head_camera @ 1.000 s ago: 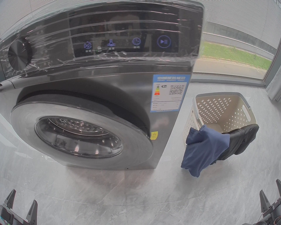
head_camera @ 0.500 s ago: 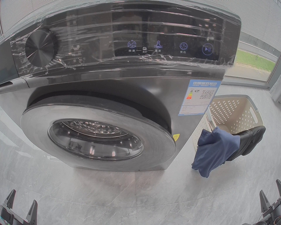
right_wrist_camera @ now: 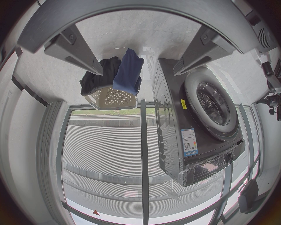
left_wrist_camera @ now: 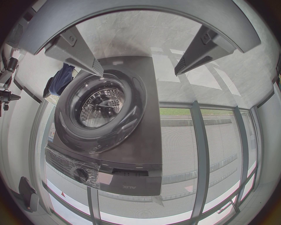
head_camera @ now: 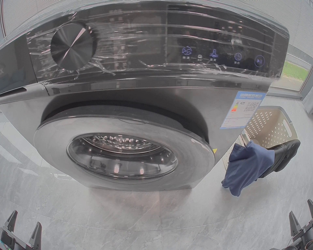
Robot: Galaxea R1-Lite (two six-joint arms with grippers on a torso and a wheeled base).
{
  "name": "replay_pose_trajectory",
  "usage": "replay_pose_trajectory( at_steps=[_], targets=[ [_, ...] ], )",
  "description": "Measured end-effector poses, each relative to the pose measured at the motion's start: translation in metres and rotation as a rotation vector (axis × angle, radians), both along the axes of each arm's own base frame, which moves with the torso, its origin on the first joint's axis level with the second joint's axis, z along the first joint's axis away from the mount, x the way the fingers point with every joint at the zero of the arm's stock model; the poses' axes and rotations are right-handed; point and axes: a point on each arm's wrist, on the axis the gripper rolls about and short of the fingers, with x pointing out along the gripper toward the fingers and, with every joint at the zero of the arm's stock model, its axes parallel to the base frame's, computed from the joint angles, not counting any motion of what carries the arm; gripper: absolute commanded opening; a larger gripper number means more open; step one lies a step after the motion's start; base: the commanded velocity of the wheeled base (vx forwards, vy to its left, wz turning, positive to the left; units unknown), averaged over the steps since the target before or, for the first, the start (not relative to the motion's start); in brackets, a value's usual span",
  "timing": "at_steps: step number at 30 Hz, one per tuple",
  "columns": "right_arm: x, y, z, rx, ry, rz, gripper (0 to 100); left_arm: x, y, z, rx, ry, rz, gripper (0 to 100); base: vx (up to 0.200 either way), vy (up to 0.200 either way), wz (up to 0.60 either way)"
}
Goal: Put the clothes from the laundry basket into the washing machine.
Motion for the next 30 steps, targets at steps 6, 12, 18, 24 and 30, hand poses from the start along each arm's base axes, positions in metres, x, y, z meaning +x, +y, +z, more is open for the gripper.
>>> replay_pose_trajectory(
  at_steps=[6, 12, 18, 24, 30],
  targets=[
    [0.0, 0.0, 0.0, 0.0, 0.0, 0.001, 100, 0.0, 0.0, 0.0, 0.0, 0.0, 0.0, 100, 0.0, 0.167, 0.0],
    [0.0, 0.0, 0.0, 0.0, 0.0, 0.0, 100, 0.0, 0.0, 0.0001, 0.0, 0.0, 0.001, 100, 0.0, 0.2, 0.0],
    [0.0, 0.0, 0.0, 0.0, 0.0, 0.0, 100, 0.0, 0.0, 0.0, 0.0, 0.0, 0.0, 100, 0.0, 0.133, 0.0],
    [0.0, 0.0, -0.0001, 0.0, 0.001, 0.0, 100, 0.0, 0.0, 0.0001, 0.0, 0.0, 0.0, 100, 0.0, 0.0, 0.0],
    [0.0, 0.0, 0.0, 0.0, 0.0, 0.0, 100, 0.0, 0.0, 0.0, 0.0, 0.0, 0.0, 100, 0.0, 0.0, 0.0]
  ],
)
